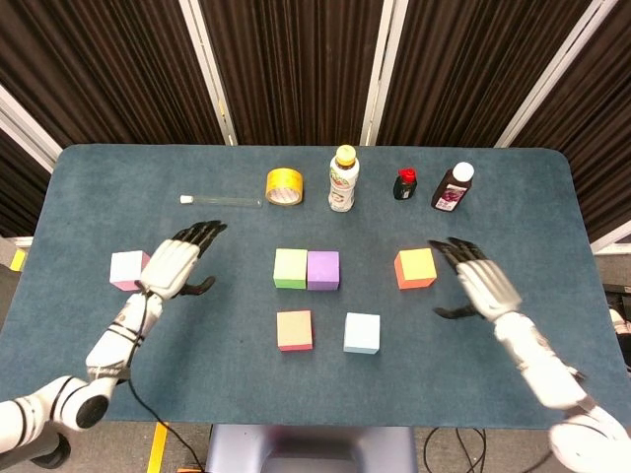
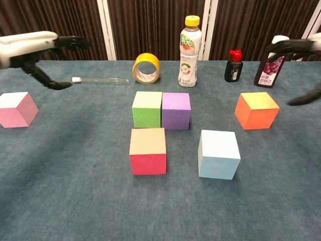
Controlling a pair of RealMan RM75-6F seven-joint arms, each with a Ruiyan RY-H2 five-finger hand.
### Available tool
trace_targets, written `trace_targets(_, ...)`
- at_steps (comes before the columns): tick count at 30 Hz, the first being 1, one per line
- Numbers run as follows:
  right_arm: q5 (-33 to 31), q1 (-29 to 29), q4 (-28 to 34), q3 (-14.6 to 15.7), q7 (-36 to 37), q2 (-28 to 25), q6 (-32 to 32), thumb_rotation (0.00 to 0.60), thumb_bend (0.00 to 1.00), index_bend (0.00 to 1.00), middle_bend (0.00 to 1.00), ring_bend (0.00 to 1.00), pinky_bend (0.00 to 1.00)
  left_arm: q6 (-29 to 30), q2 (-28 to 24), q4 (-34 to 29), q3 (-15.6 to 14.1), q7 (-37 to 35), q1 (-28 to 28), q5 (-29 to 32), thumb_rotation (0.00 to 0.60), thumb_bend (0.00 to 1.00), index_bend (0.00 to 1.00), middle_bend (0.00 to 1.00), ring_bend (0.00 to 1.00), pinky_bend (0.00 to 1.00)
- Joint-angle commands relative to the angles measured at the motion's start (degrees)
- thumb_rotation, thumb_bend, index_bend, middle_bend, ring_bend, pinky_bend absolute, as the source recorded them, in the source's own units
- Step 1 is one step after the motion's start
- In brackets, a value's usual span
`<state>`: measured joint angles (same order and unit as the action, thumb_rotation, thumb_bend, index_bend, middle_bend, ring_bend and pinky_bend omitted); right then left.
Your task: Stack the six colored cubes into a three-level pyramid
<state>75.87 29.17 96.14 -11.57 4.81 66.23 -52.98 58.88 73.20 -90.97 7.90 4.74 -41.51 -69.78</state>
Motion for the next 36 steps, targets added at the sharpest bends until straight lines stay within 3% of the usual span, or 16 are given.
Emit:
trace_targets(1, -8.9, 6.5, -0.9, -3.0, -7.5, 6.7, 5.6, 0.6, 0.24, 0.24, 0.24, 0.14, 0.21, 2.6, -2.0, -1.9, -1.7, 0.0, 2.5, -2.5, 0.6, 0.34, 0.09, 0.05, 0.07, 0.17)
trace_targets(8, -23.9, 14.7, -5.6, -4.0, -19.9, 16.4, 6.6, 0.6, 0.24, 0.29, 0.24, 0.14, 0.21, 7.2, -3.7, -2.3, -4.0, -3.5, 6.7, -7.8, 0.6, 0.34, 0.1, 0.05, 0.07, 0.16)
trace_targets(15, -34.1, 21.6, -12.3, -4.9, -25.9, 24.4, 6.8, 0.6, 0.23, 0.3, 0.24, 0.14, 0.21, 8.3, -4.2, -1.6, -4.9, -6.9, 8.4, -11.0, 0.6, 0.34, 0.1, 0.05, 0.06, 0.15)
trace_targets(24, -40.3, 27.8, -23.0, -6.6, -27.4, 32.4, 8.1, 0.6, 0.24, 0.33, 0.24, 0.14, 0.21, 7.6, -4.3, -0.6, -4.5, -9.9, 8.9, -12.4, 0.6, 0.34, 0.1, 0.04, 0.06, 0.15)
trace_targets(36, -45.0, 30.8, -29.3, -6.5, -29.0, 35.6, 9.8, 0.6, 0.24, 0.37, 0.24, 0.14, 0.21, 5.1, -4.7, -0.7, -4.2, -12.5, 8.4, -13.4, 0.6, 0.34, 0.1, 0.02, 0.05, 0.15)
